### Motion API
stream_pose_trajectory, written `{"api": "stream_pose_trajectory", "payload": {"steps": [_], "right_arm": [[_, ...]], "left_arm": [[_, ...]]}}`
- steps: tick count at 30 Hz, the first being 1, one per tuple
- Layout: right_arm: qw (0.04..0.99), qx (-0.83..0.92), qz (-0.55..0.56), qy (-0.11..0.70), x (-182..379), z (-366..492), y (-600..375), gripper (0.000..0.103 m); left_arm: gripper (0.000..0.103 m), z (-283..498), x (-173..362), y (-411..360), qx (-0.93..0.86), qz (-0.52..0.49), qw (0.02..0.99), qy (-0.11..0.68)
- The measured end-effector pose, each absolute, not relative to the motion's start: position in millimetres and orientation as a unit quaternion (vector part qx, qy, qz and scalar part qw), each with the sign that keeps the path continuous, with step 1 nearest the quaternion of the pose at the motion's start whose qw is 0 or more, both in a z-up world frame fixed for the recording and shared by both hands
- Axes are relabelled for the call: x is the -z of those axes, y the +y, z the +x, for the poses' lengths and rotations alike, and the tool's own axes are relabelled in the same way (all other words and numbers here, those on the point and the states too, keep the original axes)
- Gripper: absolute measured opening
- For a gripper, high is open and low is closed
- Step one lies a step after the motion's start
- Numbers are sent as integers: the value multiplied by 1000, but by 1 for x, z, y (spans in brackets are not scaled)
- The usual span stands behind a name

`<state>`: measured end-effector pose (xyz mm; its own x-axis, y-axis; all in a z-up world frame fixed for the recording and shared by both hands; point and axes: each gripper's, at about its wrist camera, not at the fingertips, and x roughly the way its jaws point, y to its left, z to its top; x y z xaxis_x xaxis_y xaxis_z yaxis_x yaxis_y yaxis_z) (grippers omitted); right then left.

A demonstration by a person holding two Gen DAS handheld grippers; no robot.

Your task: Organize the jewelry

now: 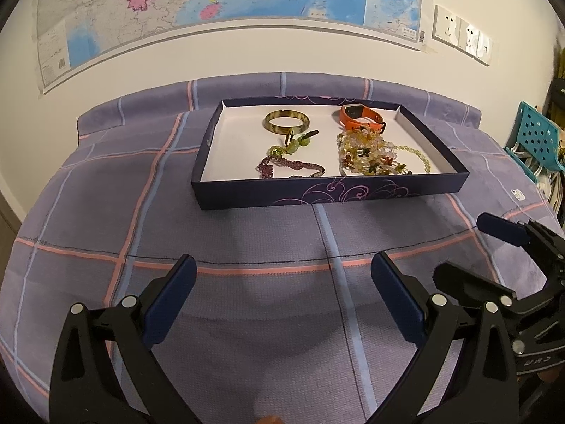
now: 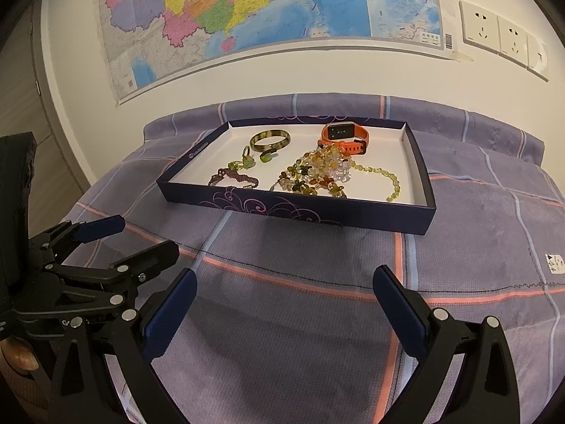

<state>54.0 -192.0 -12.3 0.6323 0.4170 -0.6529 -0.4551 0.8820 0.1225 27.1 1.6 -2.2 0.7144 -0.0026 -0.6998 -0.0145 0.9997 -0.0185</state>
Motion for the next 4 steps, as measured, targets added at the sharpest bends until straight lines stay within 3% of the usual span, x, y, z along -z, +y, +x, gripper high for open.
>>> {"api": "stream_pose_trajectory", "payload": {"steps": [4], "right_arm": [[902,-224,-32,367,12,62,-215,97]], "left_arm": [[97,30,5,16,-2,-27,922,387]]}}
